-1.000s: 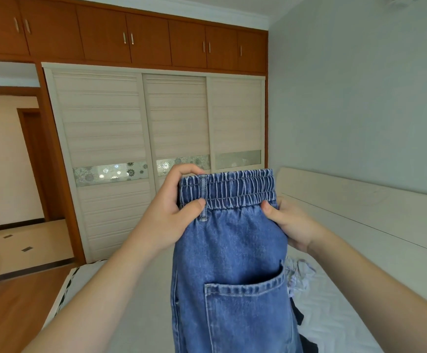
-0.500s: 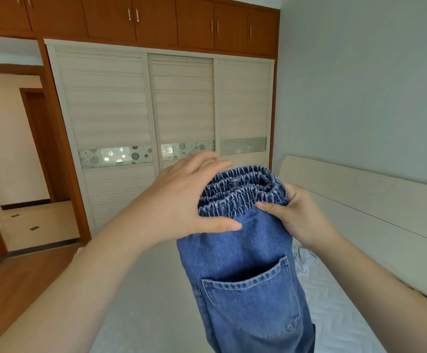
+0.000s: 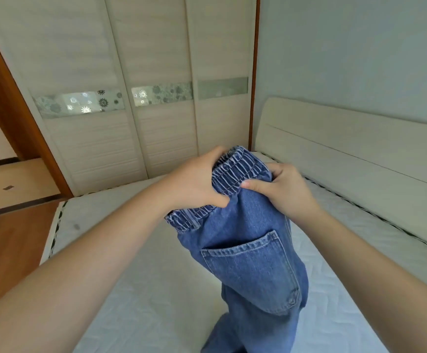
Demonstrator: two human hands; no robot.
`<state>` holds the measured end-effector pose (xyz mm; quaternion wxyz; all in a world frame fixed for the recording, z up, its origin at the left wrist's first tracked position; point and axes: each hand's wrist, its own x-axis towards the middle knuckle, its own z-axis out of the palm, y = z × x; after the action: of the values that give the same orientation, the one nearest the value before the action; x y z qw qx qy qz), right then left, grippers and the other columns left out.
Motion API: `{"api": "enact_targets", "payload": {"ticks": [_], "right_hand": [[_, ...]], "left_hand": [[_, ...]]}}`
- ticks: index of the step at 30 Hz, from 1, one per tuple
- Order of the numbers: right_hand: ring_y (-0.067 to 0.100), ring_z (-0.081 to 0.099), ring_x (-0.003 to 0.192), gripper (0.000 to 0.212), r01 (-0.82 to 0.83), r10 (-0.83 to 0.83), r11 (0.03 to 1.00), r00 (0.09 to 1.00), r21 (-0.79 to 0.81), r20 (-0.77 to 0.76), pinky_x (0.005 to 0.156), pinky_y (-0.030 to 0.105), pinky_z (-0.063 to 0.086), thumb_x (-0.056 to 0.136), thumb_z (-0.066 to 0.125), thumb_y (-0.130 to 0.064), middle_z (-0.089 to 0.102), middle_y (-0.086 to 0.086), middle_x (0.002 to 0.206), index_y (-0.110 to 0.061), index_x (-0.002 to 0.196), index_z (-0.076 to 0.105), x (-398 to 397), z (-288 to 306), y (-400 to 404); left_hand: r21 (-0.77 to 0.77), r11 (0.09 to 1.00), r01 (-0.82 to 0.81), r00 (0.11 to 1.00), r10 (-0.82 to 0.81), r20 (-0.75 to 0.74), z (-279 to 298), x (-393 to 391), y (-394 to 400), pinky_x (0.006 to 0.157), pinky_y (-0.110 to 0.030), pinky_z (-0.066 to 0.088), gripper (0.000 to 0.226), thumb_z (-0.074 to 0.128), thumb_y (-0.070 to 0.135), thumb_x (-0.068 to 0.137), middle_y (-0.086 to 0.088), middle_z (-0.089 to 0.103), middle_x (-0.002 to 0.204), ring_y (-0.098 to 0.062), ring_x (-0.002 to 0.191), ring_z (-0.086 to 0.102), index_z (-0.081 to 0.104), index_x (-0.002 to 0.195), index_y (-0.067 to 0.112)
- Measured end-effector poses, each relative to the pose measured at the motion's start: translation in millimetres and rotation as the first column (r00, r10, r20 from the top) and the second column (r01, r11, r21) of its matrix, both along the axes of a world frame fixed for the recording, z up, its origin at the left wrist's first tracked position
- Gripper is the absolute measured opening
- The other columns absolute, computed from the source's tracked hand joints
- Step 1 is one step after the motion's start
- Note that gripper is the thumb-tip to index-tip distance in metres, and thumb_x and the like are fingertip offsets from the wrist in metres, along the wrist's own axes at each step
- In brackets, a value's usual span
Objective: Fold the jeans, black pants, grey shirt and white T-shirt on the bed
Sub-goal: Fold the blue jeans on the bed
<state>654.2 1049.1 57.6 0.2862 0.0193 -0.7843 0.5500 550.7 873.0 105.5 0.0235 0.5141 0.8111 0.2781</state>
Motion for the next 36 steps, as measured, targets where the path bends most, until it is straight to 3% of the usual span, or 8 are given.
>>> {"api": "enact_targets", "payload": {"ticks": [5, 9, 15, 19, 22, 25, 29, 36], "right_hand": [[0.010, 0.064, 0.109, 0.026, -0.238, 0.270, 0.959, 0.931, -0.152, 0.244, 0.089, 0.023, 0.049, 0.092, 0.061, -0.039, 0.070, -0.005, 0.115, -0.031, 0.116, 0.068, 39.6, -81.1, 36.1], [0.007, 0.058, 0.119, 0.050, 0.045, 0.106, 0.960, 0.853, -0.275, 0.511, 0.110, 0.041, 0.037, 0.092, 0.042, -0.067, 0.066, -0.012, 0.124, -0.035, 0.125, 0.061, 79.6, -189.8, 63.1], [0.027, 0.055, 0.123, 0.062, 0.463, 0.135, 0.781, 0.530, -0.419, 0.837, 0.108, 0.046, 0.041, 0.090, 0.037, -0.072, 0.059, 0.006, 0.136, -0.027, 0.125, 0.061, 118.8, -330.5, 61.8], [0.025, 0.068, 0.104, 0.062, 0.392, 0.373, 0.476, 0.720, -0.787, 0.585, 0.083, 0.041, 0.055, 0.086, 0.045, -0.069, 0.068, 0.010, 0.120, -0.018, 0.114, 0.066, 132.6, -356.8, 61.1], [0.025, 0.060, 0.120, 0.060, 0.297, 0.341, 0.365, 0.839, -0.882, 0.424, 0.099, 0.040, 0.046, 0.098, 0.037, -0.056, 0.061, 0.011, 0.133, -0.011, 0.130, 0.059, 132.3, -356.2, 84.4], [0.027, 0.054, 0.127, 0.057, 0.272, 0.241, 0.377, 0.894, -0.885, 0.377, 0.108, 0.042, 0.039, 0.099, 0.041, -0.048, 0.058, 0.015, 0.136, -0.003, 0.131, 0.057, 133.6, -344.8, 119.6], [0.021, 0.062, 0.115, 0.036, 0.212, 0.097, 0.431, 0.956, -0.877, 0.278, 0.093, 0.033, 0.051, 0.093, 0.053, -0.043, 0.068, 0.008, 0.120, -0.015, 0.104, 0.072, 141.0, -299.8, 185.5], [0.021, 0.064, 0.107, 0.024, 0.162, -0.128, 0.715, 0.987, -0.680, 0.100, 0.096, 0.034, 0.049, 0.099, 0.048, -0.021, 0.071, 0.005, 0.106, -0.010, 0.103, 0.068, 172.9, -156.2, 292.1]], "left_hand": [[-0.043, 0.999, -0.013, 0.994, 0.017, 0.109, -51.0, 10.9, 6.1, 0.083, -0.023, 0.049, 0.082, 0.078, 0.022, 0.055, 0.019, 0.063, 0.111, -0.002, 0.099, 0.061, 0.043, 0.128, 0.039], [-0.061, 0.996, -0.058, 0.986, 0.067, 0.152, -95.2, 28.3, 6.9, 0.076, -0.019, 0.048, 0.076, 0.081, 0.023, 0.057, 0.020, 0.065, 0.103, 0.005, 0.090, 0.061, 0.042, 0.119, 0.047], [-0.096, 0.989, -0.108, 0.964, 0.128, 0.234, -140.1, 56.6, 20.5, 0.070, -0.015, 0.047, 0.072, 0.079, 0.024, 0.057, 0.021, 0.065, 0.096, 0.005, 0.085, 0.062, 0.044, 0.113, 0.051], [-0.086, 0.986, -0.143, 0.951, 0.161, 0.265, -144.2, 64.8, 34.3, 0.066, -0.003, 0.040, 0.070, 0.076, 0.028, 0.057, 0.030, 0.062, 0.100, 0.010, 0.088, 0.061, 0.044, 0.113, 0.053], [-0.066, 0.978, -0.198, 0.944, 0.208, 0.257, -141.9, 64.7, 40.9, 0.066, -0.003, 0.040, 0.068, 0.076, 0.033, 0.057, 0.034, 0.060, 0.103, 0.014, 0.089, 0.059, 0.043, 0.110, 0.059], [-0.035, 0.958, -0.284, 0.921, 0.283, 0.266, -143.1, 60.9, 45.1, 0.068, -0.017, 0.042, 0.070, 0.083, 0.022, 0.063, 0.033, 0.062, 0.101, 0.014, 0.087, 0.060, 0.044, 0.109, 0.059], [0.055, 0.925, -0.376, 0.880, 0.339, 0.332, -149.7, 57.6, 60.5, 0.070, -0.021, 0.041, 0.070, 0.086, 0.016, 0.065, 0.033, 0.064, 0.099, 0.017, 0.086, 0.059, 0.049, 0.108, 0.056], [0.225, 0.862, -0.455, 0.735, 0.221, 0.641, -152.1, 66.9, 125.5, 0.078, -0.037, 0.052, 0.067, 0.088, 0.036, 0.051, 0.018, 0.071, 0.105, -0.003, 0.093, 0.069, 0.058, 0.111, 0.045]]}}
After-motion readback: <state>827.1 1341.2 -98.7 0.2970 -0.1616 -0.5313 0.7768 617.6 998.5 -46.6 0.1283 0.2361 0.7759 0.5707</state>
